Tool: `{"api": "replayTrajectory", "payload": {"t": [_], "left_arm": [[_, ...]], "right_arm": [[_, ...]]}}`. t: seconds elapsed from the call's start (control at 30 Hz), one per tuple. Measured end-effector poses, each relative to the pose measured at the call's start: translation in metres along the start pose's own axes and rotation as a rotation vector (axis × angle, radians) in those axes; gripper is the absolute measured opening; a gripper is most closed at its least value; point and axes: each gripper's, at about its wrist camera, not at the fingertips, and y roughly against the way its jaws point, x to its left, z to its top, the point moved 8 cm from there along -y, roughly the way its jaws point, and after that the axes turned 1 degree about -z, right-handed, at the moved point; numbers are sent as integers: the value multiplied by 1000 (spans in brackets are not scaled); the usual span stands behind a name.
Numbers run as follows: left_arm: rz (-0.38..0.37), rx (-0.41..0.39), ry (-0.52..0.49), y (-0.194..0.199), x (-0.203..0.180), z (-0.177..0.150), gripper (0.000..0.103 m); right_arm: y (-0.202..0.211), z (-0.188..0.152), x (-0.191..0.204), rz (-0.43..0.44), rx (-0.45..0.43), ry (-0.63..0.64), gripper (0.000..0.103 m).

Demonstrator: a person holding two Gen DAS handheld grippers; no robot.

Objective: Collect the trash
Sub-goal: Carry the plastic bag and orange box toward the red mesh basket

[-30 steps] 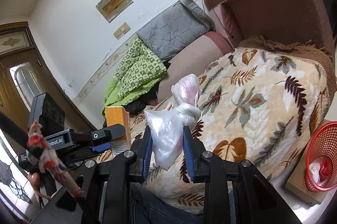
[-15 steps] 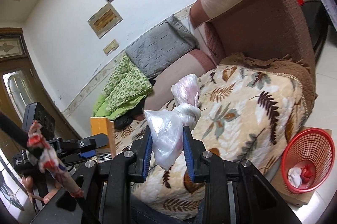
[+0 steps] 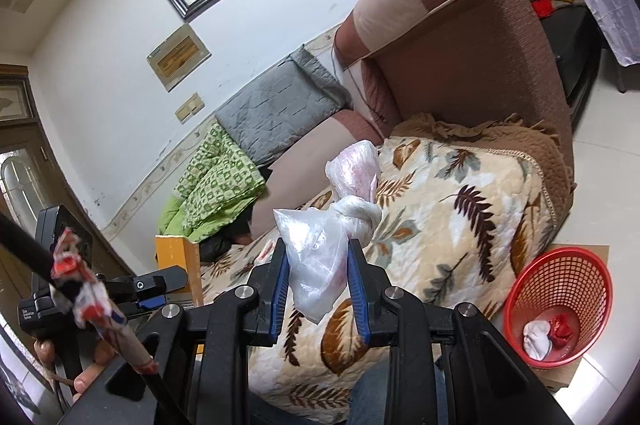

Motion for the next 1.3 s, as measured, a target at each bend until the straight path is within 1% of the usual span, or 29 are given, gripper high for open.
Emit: {"api": "replayTrajectory", "payload": {"t": [0.33,0.5,0.63,0.73,1.07,1.3], "left_arm": [[-37,40,-48,-24,-28,2,51],[-59,61,-96,-40,-49,5,51],[-96,76,-126,-55,-69,8,51],[-131,98,-144,-70,-85,8,51],[-169,187,-211,-127,-124,1,51],[-219,274,-185,-174,-134,-8,51]], "right_arm": [[17,11,-30,-77,-36,-37,30],[29,21,-49,-126,-71,-50,31],[38,27,-68,-168,-91,-74,31],[41,28,-82,-196,-96,-95,31],[46,24,-136,-283,-92,-178,32],[45,19,-164,-328,-83,-217,32]]}}
